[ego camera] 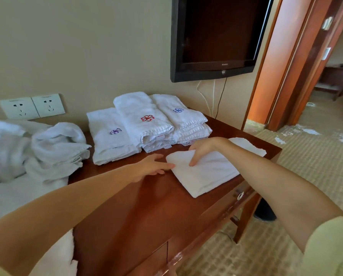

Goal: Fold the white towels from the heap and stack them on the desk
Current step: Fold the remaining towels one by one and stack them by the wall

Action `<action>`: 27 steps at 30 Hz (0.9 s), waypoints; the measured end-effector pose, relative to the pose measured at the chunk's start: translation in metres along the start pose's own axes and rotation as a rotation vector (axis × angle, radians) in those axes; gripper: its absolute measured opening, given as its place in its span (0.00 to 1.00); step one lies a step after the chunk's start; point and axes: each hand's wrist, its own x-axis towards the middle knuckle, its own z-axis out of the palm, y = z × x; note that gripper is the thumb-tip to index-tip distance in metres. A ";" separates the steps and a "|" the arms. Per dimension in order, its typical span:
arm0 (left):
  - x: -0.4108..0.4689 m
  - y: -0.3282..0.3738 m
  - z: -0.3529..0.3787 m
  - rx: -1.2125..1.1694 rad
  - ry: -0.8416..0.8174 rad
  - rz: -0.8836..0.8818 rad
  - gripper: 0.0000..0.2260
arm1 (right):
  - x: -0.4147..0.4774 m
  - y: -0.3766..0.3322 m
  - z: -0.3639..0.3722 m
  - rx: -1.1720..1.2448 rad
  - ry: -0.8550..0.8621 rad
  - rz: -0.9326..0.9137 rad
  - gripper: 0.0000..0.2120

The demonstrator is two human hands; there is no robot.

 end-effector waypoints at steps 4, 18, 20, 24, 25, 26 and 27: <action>-0.022 0.008 -0.016 -0.162 -0.114 0.047 0.44 | -0.023 -0.005 -0.009 0.276 0.252 -0.172 0.18; -0.058 0.088 -0.078 -0.605 -0.023 0.496 0.28 | -0.074 -0.109 -0.095 1.175 0.596 -0.592 0.22; -0.061 0.109 -0.094 -0.626 0.076 0.485 0.21 | -0.064 -0.121 -0.101 1.228 0.640 -0.555 0.26; -0.054 0.132 -0.131 -0.580 0.127 0.409 0.17 | -0.044 -0.119 -0.101 1.408 0.423 -0.559 0.23; -0.051 0.136 -0.142 -0.582 0.107 0.423 0.17 | -0.036 -0.112 -0.099 1.451 0.345 -0.570 0.24; -0.048 0.141 -0.152 -0.598 0.097 0.443 0.17 | -0.029 -0.106 -0.096 1.467 0.267 -0.581 0.24; -0.043 0.146 -0.164 -0.629 0.094 0.461 0.17 | -0.023 -0.103 -0.092 1.450 0.202 -0.580 0.23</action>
